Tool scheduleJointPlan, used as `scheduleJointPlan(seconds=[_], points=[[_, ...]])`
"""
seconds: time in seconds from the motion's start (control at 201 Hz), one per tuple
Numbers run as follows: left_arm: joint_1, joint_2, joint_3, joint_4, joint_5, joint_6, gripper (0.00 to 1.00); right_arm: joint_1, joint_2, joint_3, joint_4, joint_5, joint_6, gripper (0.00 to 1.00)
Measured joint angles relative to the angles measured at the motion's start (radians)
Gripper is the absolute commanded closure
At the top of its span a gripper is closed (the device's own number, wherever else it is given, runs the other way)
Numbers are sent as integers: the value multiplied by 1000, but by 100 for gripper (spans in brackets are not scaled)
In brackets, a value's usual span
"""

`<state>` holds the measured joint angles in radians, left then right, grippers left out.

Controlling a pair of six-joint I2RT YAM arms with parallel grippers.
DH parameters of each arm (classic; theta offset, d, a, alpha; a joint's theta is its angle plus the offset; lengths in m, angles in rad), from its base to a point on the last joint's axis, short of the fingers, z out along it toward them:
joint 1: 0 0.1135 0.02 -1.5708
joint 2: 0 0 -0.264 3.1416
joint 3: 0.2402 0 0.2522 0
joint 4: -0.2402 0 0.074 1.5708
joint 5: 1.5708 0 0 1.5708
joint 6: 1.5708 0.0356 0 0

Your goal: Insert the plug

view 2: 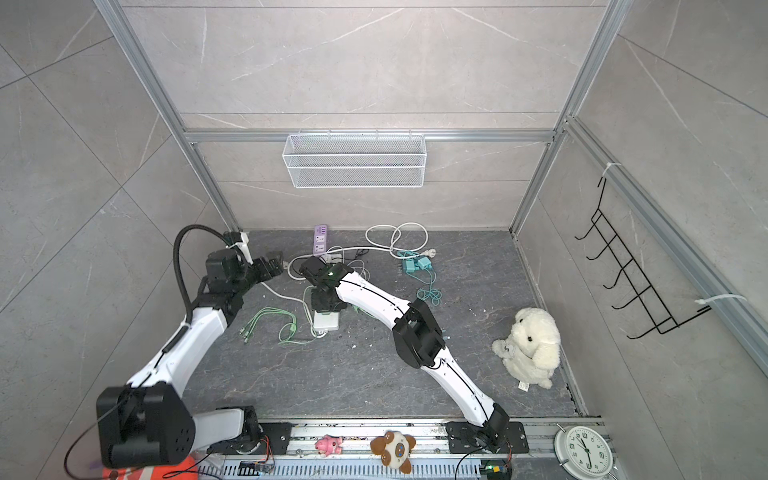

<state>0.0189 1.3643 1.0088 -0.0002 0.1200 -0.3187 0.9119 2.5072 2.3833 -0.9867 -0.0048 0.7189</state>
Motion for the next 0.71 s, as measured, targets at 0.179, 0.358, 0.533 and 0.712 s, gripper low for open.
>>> scheduleJointPlan(seconds=[0.179,0.358,0.533,0.712], points=[[13,315,273,-98,64,-10,0,3,18,40,-40,0,-10,60],[-8,576,566,-240,99,-3,0,5,13,25,-64,-4,-30,52],[-68,775,843,-379,94,32,0,4,-57,-84,-37,-29,-45,47],[-132,968,1114,-482,80,66,1,4,-206,-224,9,-65,-63,43]])
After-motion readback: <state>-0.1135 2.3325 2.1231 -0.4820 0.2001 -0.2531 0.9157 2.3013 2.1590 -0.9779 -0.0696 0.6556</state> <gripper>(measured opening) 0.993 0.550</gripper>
